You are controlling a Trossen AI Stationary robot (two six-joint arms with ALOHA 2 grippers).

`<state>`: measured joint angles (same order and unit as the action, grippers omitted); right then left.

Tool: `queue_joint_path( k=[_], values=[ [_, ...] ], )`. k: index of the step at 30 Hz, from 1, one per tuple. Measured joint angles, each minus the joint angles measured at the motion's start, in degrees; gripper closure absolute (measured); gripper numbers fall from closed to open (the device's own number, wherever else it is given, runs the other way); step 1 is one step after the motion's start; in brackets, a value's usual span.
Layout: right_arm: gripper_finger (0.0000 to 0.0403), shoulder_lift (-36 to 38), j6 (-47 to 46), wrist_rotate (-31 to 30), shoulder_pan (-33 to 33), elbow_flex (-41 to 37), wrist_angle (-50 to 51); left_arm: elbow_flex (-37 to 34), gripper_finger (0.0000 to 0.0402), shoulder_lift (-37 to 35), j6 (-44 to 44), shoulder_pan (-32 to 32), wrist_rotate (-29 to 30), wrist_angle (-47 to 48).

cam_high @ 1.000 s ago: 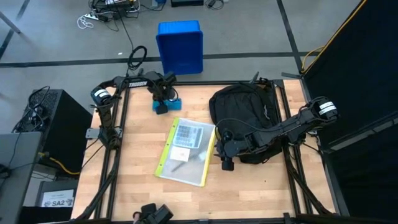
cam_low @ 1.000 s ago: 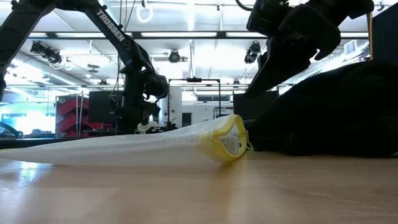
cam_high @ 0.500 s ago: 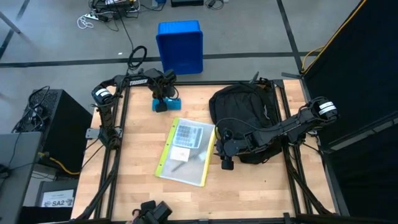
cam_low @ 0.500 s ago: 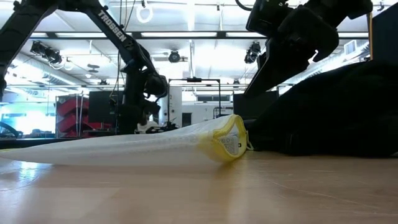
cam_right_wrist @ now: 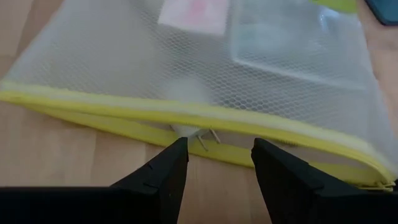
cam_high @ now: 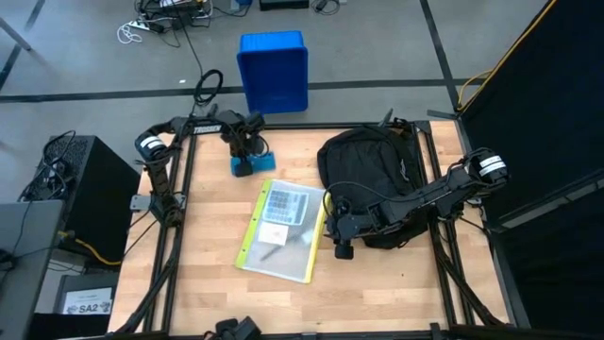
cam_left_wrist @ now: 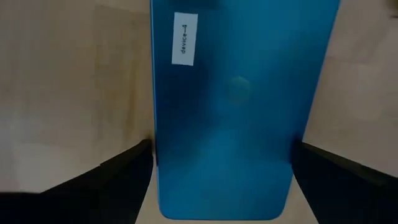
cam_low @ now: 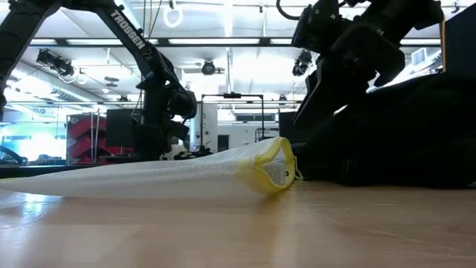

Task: Unpack backpack
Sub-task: Put the blue cellphone into the white zip bag

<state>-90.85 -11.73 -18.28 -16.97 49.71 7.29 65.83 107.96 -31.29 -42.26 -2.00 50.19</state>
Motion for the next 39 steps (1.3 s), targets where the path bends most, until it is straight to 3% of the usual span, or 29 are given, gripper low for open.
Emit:
queue_joint_path(
  k=[18,26,30,39],
  values=[
    [0.0247,0.0,0.04,0.0,-0.02,0.0,-0.33,-0.6,0.0054,0.22,5.87,4.39,-3.03,1.65],
    [0.0247,0.0,0.27,-0.02,-0.02,0.0,-0.35,-0.53,0.0009,0.27,10.42,5.67,-3.49,3.76],
    [0.0246,0.0,0.0,-0.02,-0.02,0.0,-0.35,-0.53,0.0005,0.31,11.0,6.96,-3.39,4.51],
    [0.0248,0.0,-0.04,-0.02,-0.02,0.0,-0.35,-2.33,0.0004,0.23,14.38,9.28,2.52,1.13]
  ],
)
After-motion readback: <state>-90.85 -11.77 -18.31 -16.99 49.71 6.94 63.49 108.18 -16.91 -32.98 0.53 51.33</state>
